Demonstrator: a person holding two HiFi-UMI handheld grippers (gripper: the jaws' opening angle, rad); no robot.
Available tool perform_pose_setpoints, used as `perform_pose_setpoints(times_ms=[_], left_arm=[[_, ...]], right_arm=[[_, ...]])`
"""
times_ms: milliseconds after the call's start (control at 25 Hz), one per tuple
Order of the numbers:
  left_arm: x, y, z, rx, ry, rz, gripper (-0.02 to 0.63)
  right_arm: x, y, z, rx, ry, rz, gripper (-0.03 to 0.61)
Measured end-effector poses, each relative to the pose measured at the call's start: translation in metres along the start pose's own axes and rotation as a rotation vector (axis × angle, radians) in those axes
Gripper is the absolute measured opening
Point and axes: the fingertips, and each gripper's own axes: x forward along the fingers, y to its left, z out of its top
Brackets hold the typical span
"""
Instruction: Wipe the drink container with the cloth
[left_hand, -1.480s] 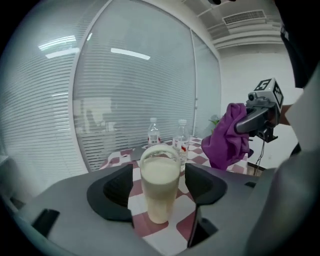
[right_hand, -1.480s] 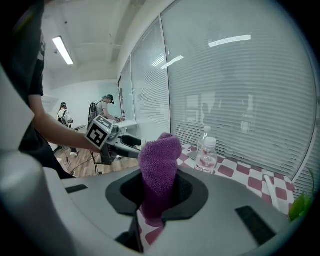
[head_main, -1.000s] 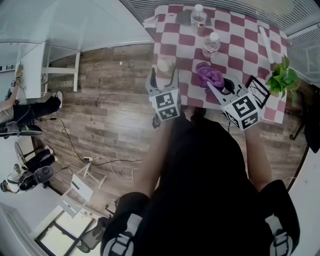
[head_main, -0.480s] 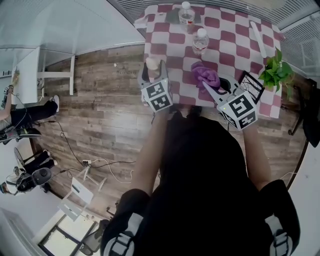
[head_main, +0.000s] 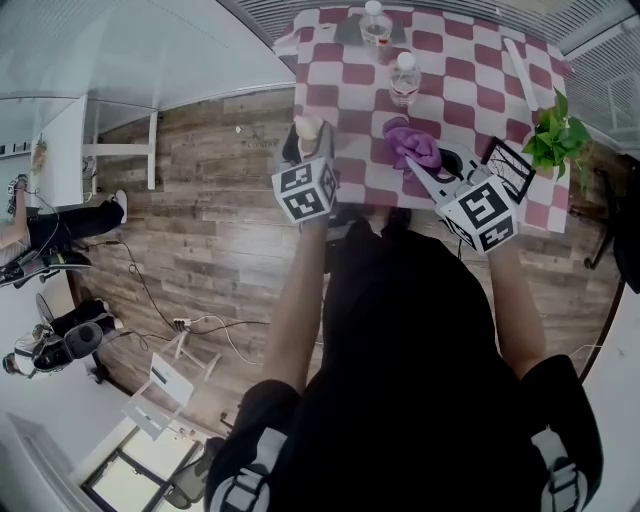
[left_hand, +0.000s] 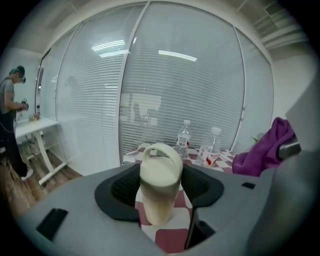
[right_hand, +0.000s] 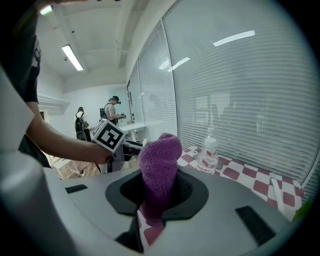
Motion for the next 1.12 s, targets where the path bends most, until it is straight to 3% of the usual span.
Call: perform_pose_setpoints(times_ms=[120, 360, 480, 840, 1120], left_arm=[[-0.008, -0.003, -0.004, -0.073, 0.004, -0.084, 0.275], [-0.024, -0.01, -0.015, -0.135, -0.03, -0.218, 0.275], [-0.031, -0.015, -0.016, -0.123, -0.062, -0.292, 0.274], [-0.042, -0.006, -0.028, -0.096, -0.103, -0.414, 0.273], [-0.047, 0.005, -0.034, -0.085, -0.09, -0.501, 0.275]], right_arm=[[0.004, 0.004, 0.002, -0.001, -0.001, 0.012, 0.089], [0.017, 0.01, 0.002, 0.001, 0.003, 0.041, 0.092], [0.024, 0.014, 0.005, -0.002, 0.003, 0.056, 0.095], [0.066, 0.041, 0.015, -0.065, 0.012, 0.169, 0.103], [0.111, 0.069, 0.003, -0.18, 0.111, 0.274, 0.104]])
